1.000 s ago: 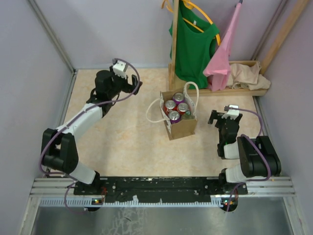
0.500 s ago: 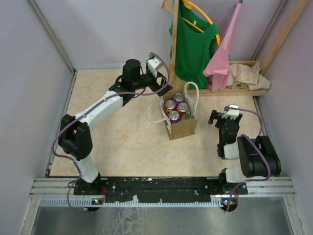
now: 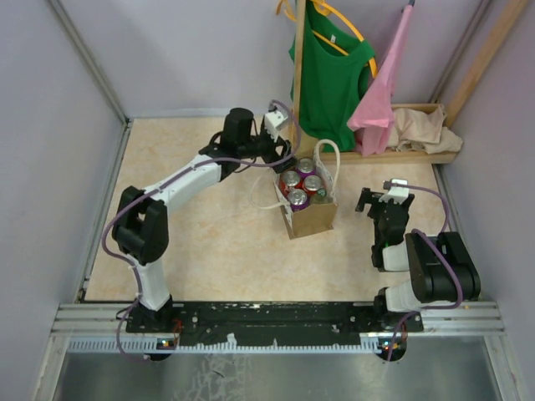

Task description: Take the beverage out of the canvas bag

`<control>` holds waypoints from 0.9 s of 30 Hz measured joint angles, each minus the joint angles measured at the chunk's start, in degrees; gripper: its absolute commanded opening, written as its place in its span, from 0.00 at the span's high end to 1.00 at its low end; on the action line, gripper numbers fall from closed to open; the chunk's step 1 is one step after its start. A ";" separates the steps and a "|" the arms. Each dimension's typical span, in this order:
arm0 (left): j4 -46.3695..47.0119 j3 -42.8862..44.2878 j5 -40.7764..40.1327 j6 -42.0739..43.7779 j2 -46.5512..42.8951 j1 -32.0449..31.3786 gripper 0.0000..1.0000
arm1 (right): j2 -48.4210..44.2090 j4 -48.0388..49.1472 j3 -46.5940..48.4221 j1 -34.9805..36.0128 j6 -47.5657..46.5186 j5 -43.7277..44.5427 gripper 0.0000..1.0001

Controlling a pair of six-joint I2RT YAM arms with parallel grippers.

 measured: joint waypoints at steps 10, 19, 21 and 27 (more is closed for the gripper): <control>-11.17 9.22 -7.19 3.89 9.94 -3.80 0.03 | 0.00 0.00 0.00 0.00 0.00 -0.02 0.01; -20.26 15.17 -15.54 5.77 11.69 -7.13 0.07 | 0.00 0.00 0.00 0.00 0.00 0.00 0.01; -22.47 16.44 -17.46 5.75 11.78 -7.50 0.07 | 0.00 0.00 0.00 0.00 0.00 -0.02 0.01; -29.33 21.90 -21.99 5.25 12.90 -7.82 0.12 | 0.00 0.00 0.00 0.00 0.00 -0.02 0.01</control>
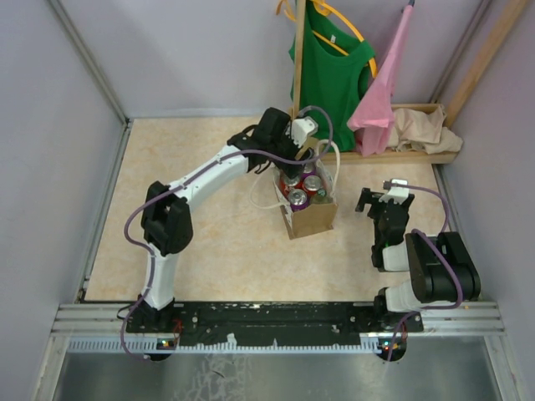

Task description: Take the beverage out of the canvas bag

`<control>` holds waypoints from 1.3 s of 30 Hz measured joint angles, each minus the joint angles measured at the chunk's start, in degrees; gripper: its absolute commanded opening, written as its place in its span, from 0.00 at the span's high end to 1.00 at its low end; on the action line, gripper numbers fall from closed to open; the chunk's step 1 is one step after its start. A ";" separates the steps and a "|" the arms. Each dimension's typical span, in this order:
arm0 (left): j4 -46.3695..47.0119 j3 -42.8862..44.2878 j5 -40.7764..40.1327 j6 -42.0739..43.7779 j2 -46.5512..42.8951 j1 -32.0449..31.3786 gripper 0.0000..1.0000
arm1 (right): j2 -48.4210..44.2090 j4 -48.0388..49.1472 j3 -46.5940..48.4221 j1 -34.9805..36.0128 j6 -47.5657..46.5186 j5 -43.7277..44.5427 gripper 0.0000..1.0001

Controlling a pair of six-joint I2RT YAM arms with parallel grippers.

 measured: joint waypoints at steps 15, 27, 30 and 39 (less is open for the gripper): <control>-3.50 0.04 -12.02 0.70 -0.92 -5.64 0.12 | 0.00 0.00 0.00 0.00 0.00 0.00 0.01; -2.69 0.04 -14.29 1.60 -7.87 -7.08 0.14 | 0.00 0.00 0.00 0.00 0.00 0.02 0.01; -3.06 0.04 -14.27 1.57 -7.63 -7.34 0.19 | 0.00 0.00 0.00 0.00 0.00 0.02 0.01; -4.61 0.04 -13.29 0.42 -6.99 -7.50 0.33 | 0.00 0.00 0.00 0.00 0.00 0.02 0.01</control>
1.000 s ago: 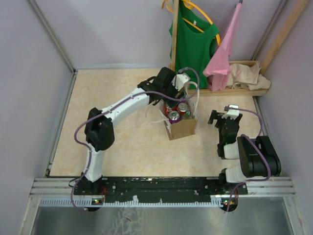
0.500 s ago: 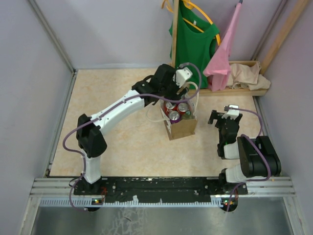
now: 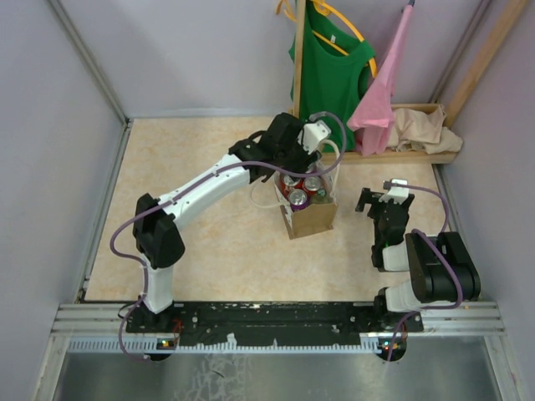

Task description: Take the beverage out of the canvas bag

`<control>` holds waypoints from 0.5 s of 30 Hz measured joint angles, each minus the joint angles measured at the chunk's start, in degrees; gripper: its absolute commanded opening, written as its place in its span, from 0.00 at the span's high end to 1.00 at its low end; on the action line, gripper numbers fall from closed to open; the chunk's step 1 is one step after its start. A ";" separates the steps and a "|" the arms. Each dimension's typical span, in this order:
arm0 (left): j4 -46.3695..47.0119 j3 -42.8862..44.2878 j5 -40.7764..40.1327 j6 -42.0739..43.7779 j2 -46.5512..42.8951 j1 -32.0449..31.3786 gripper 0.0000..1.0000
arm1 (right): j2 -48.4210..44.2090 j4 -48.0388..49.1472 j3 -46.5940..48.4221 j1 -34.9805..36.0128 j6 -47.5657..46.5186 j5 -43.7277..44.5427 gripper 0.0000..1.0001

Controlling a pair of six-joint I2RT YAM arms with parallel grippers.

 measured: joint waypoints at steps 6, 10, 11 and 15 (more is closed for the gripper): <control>-0.55 0.00 0.98 -0.76 1.51 -0.02 0.34 | 0.00 0.00 0.00 0.00 0.00 0.00 0.01; -0.81 0.00 -0.20 -1.31 3.89 -0.02 0.33 | 0.00 0.00 0.00 0.00 0.00 0.00 0.01; -0.98 0.00 -0.61 -1.44 4.66 -0.02 0.33 | 0.00 0.00 0.00 0.00 0.00 0.00 0.01; -1.77 0.00 -1.68 -1.77 6.97 -0.02 0.30 | 0.00 0.00 0.00 0.00 0.00 -0.02 0.01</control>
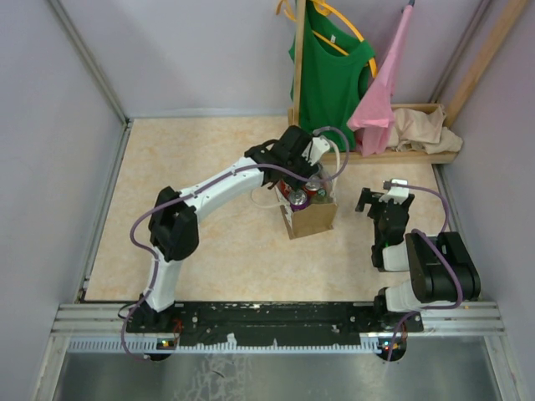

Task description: Take the beverage out of the canvas bag

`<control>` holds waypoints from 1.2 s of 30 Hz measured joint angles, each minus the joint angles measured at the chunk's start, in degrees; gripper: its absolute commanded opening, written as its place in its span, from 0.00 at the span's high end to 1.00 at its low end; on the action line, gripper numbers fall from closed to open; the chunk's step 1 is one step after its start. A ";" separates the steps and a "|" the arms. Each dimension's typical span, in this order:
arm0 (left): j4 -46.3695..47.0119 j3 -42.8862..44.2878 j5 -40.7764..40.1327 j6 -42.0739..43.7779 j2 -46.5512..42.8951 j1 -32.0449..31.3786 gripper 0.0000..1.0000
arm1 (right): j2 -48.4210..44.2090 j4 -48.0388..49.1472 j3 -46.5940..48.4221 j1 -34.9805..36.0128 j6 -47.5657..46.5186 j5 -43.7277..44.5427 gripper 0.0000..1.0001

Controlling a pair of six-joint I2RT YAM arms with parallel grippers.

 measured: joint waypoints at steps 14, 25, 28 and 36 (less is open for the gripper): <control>-1.07 0.00 -1.42 -0.96 1.14 1.05 0.26 | 0.00 0.00 0.00 0.00 0.00 0.00 0.01; -0.90 0.00 1.01 -2.05 2.01 2.03 0.31 | 0.00 0.00 0.00 0.00 0.00 0.02 0.01; -0.74 0.00 1.16 -2.23 2.34 2.05 0.31 | 0.00 0.00 0.00 0.00 0.00 0.00 0.01; -2.34 1.73 0.20 -2.73 3.89 2.16 0.23 | 0.00 0.00 0.00 0.00 0.00 0.00 0.01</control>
